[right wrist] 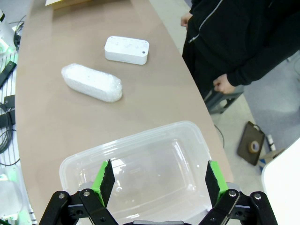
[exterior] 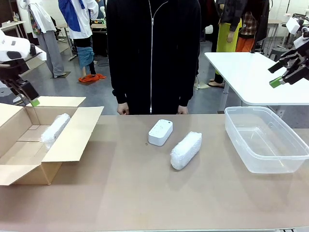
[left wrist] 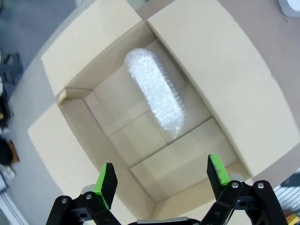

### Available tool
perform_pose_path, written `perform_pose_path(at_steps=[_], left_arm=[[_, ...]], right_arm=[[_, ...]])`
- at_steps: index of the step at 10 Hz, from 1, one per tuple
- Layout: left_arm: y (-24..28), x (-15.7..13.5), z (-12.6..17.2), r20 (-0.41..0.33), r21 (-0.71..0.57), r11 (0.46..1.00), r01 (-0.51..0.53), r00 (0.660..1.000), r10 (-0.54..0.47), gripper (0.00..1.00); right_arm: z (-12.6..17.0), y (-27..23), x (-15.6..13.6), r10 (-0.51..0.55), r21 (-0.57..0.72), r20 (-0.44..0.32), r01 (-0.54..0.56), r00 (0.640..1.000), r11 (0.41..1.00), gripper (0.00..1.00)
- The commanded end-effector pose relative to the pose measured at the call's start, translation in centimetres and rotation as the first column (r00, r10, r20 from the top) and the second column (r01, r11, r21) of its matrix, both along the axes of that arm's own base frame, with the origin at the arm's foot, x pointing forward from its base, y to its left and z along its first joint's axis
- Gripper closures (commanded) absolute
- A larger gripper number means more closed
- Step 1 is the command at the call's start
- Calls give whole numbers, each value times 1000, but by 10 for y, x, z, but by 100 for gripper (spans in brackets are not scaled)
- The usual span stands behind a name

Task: Separate and place wrapped and unwrapped clocks.
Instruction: Pick up the Digital clock indicated by the person.

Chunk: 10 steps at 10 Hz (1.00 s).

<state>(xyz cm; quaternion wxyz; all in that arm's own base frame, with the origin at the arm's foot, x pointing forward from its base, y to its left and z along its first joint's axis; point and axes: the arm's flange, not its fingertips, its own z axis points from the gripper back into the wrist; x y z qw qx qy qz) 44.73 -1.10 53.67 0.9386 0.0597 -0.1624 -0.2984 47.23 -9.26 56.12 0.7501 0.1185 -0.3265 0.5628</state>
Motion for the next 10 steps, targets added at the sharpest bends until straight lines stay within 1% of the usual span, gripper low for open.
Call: perform_pose_path(at_steps=[1,2,3,5,6,8,9,10], left_arm=[[19,-5,6,27,21,989,149,988,-150,0],[27,-9,11,51,37,971,235,970,-237,0],[35,-11,13,82,24,945,325,942,-326,0],[38,-12,12,98,20,898,440,893,-440,0],[38,-10,12,121,-15,870,492,865,-487,0],[47,-7,5,153,-89,825,558,826,-542,0],[49,-6,1,148,-95,818,568,820,-552,0],[53,-5,-2,128,-94,819,565,823,-553,0]], right_arm=[[-1,0,0,6,15,2,-6,1000,1000,0],[-1,0,0,6,15,2,-6,1000,1000,0],[-1,0,0,6,15,2,-6,1000,1000,0],[-1,0,0,6,15,2,-6,1000,1000,0],[-1,0,0,6,15,2,-6,1000,1000,0],[-1,0,0,6,15,2,-6,1000,1000,0],[-1,0,0,6,15,2,-6,1000,1000,0],[-1,0,0,6,15,2,-6,1000,1000,0]])
